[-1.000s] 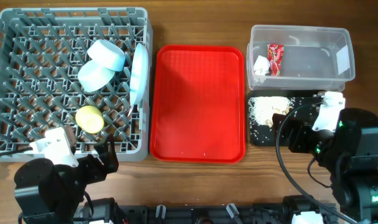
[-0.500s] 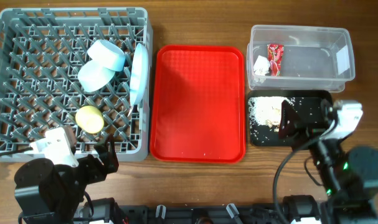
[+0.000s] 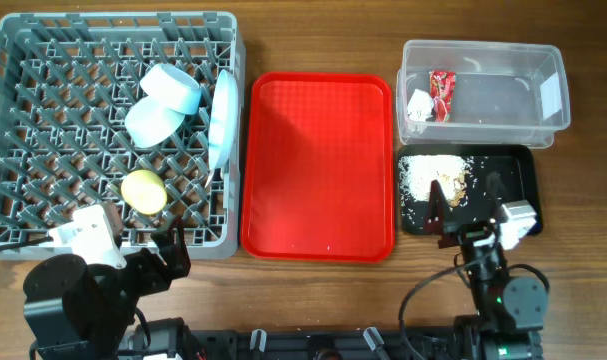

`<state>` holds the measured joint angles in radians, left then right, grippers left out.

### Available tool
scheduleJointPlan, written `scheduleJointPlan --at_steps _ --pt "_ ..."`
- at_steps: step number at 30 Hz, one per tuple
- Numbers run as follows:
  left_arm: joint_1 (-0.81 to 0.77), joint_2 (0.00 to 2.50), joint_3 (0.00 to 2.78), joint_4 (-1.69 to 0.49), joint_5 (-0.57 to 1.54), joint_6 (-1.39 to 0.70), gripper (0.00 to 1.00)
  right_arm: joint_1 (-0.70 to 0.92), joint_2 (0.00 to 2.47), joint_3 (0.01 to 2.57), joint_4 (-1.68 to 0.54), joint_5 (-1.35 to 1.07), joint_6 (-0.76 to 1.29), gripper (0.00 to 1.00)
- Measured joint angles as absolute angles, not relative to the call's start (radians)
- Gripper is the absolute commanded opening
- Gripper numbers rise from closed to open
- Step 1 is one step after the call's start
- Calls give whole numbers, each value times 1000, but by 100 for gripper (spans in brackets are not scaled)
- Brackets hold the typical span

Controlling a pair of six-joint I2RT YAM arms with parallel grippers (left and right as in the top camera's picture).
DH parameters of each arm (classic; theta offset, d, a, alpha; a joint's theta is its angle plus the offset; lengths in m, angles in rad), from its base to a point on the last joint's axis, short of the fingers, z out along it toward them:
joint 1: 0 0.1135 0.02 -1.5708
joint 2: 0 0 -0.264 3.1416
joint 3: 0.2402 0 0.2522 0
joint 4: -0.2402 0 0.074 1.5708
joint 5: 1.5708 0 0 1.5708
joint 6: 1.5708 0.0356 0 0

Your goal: Sort waste into correct bins and load items into the dishwasher rack

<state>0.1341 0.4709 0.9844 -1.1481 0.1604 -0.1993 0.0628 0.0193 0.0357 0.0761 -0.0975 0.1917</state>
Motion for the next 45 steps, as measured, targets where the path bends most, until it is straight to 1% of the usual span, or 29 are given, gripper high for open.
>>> scheduleJointPlan --at_steps 4,36,39,45 --pt "134 471 984 -1148 160 -199 100 63 17 6 -4 -91 187 100" --pt "134 471 982 -1162 155 -199 100 63 17 6 -2 -88 177 100" --pt "125 446 910 -1081 150 -199 100 63 17 6 -2 -88 177 100" --pt "-2 229 505 -622 146 -199 100 63 15 6 0 -88 177 100"
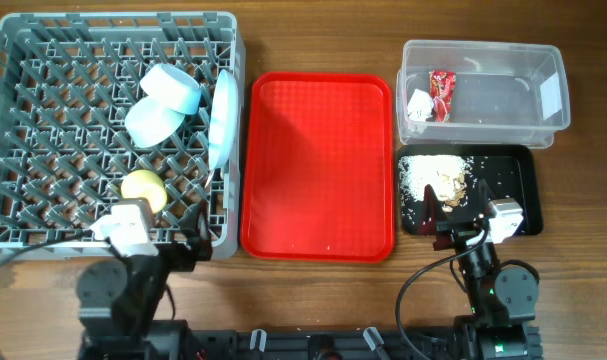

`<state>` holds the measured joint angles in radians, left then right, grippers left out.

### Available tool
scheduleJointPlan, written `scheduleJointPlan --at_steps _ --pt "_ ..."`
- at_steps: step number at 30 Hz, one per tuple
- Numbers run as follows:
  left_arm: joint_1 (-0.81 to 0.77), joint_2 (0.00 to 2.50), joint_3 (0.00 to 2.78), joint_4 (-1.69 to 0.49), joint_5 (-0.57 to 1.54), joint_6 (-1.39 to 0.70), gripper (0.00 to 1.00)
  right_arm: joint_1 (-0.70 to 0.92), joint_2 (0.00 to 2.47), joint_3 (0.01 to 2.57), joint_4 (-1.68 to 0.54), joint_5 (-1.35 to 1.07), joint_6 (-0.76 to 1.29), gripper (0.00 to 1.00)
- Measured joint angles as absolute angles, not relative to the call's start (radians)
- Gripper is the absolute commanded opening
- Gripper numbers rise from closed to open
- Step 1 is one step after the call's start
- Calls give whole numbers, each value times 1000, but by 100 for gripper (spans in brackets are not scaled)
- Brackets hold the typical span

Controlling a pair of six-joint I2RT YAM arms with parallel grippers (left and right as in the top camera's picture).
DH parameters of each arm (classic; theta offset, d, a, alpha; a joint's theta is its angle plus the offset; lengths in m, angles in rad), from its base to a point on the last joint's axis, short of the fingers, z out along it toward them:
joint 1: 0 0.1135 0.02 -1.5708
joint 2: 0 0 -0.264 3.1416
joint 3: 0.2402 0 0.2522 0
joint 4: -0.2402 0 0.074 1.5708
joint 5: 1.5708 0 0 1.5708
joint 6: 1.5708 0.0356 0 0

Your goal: Sort waste into correct bins and load items into the dishwasher rack

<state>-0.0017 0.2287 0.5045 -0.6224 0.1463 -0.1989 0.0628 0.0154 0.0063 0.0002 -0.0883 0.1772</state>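
The grey dishwasher rack (43, 60) at the left holds two pale blue bowls (163, 100), a pale blue plate on edge (221, 115) and a yellow cup (143, 188). The red tray (319, 165) in the middle is bare. A clear bin (503, 95) at the back right holds a red wrapper (441, 92) and a white scrap (420, 103). A black bin (513, 180) in front of it holds pale crumbs (433, 178). My left gripper (188, 245) sits at the rack's front edge. My right gripper (451, 215) is over the black bin's front. Neither shows its jaws clearly.
Brown wooden table (313, 300) surrounds everything. Both arm bases stand at the table's front edge, left (118, 295) and right (498, 290), with black cables running off them.
The left arm has moved to the right and a little forward along the rack's front edge. The right gripper has shifted slightly up over the black bin. The objects have not moved.
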Motion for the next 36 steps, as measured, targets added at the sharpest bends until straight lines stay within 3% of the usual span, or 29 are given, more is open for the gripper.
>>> scheduleJointPlan --at_steps 11,36 --pt "-25 14 38 -67 142 -211 100 63 15 6 0 -88 177 100" --pt "-25 14 15 -66 142 -212 100 63 15 6 0 -88 177 100"
